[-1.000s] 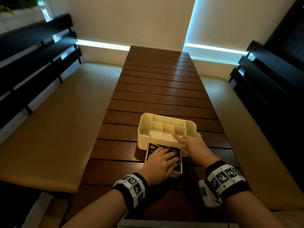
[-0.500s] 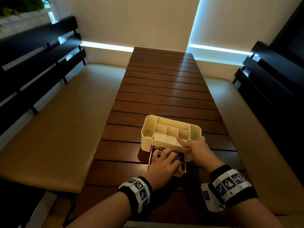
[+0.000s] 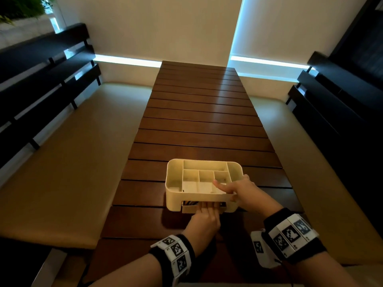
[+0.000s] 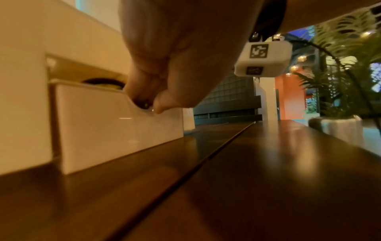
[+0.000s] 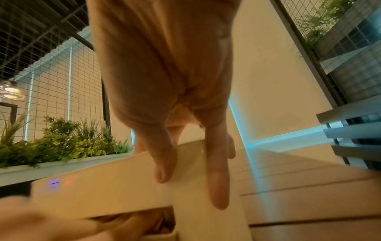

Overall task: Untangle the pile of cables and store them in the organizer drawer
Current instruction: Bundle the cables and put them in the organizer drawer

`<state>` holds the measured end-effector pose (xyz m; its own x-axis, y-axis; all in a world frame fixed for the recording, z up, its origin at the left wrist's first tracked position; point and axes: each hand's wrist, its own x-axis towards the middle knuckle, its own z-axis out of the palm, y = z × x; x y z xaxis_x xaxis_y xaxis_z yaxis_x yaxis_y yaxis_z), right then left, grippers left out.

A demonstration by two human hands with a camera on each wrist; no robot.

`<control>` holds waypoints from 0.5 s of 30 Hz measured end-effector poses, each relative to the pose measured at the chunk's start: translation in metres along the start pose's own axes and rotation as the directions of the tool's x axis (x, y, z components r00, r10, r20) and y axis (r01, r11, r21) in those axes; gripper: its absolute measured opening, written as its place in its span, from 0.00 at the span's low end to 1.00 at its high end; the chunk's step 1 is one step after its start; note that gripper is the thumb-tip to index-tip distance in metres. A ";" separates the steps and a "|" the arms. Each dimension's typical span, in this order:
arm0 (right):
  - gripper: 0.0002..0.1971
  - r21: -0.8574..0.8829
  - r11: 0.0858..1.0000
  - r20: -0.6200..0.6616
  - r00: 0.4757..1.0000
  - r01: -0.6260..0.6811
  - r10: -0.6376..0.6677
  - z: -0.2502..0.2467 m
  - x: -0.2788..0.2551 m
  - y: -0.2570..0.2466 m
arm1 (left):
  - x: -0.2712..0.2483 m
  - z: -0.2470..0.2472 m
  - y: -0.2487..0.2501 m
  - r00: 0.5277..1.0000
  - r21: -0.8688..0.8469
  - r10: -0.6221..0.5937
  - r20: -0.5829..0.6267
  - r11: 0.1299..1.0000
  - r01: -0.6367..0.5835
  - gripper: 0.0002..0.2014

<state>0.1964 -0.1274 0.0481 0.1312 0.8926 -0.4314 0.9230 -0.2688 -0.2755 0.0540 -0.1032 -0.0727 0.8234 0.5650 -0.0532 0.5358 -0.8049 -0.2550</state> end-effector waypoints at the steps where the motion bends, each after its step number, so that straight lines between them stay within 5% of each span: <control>1: 0.36 0.018 1.000 -0.008 1.000 0.003 -0.003 0.003 -0.002 0.000 | 0.002 -0.002 -0.003 0.998 0.008 -0.003 0.063 1.000 0.002 0.14; 3: 0.38 0.051 0.999 -0.044 0.999 -0.009 0.011 0.009 -0.002 0.000 | 0.004 -0.004 -0.007 0.996 -0.023 0.012 0.092 1.000 -0.010 0.08; 6: 0.37 0.078 0.997 -0.105 0.994 -0.016 0.024 0.015 0.001 0.001 | -0.001 -0.006 -0.019 0.997 -0.086 0.059 0.050 0.995 -0.054 0.19; 9: 0.36 0.091 0.996 -0.132 0.991 -0.018 0.030 0.017 0.002 0.001 | -0.006 -0.028 -0.038 0.993 -0.364 0.114 -0.031 0.924 -0.117 0.27; 13: 0.41 0.194 0.981 -0.188 0.981 -0.010 0.047 0.025 0.002 -0.001 | -0.026 -0.060 -0.064 0.940 -0.536 -0.094 -0.327 0.838 -0.102 0.27; 15: 0.46 0.208 0.978 -0.206 0.977 -0.013 0.057 0.029 0.004 -0.001 | -0.027 -0.055 -0.078 0.923 -0.529 -0.201 -0.329 0.849 -0.003 0.37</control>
<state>0.1858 -0.1340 0.0219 0.2552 0.9312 -0.2602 0.8259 -0.3499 -0.4421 -0.0002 -0.0656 0.0017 0.7132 0.6237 0.3199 0.5510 -0.7810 0.2940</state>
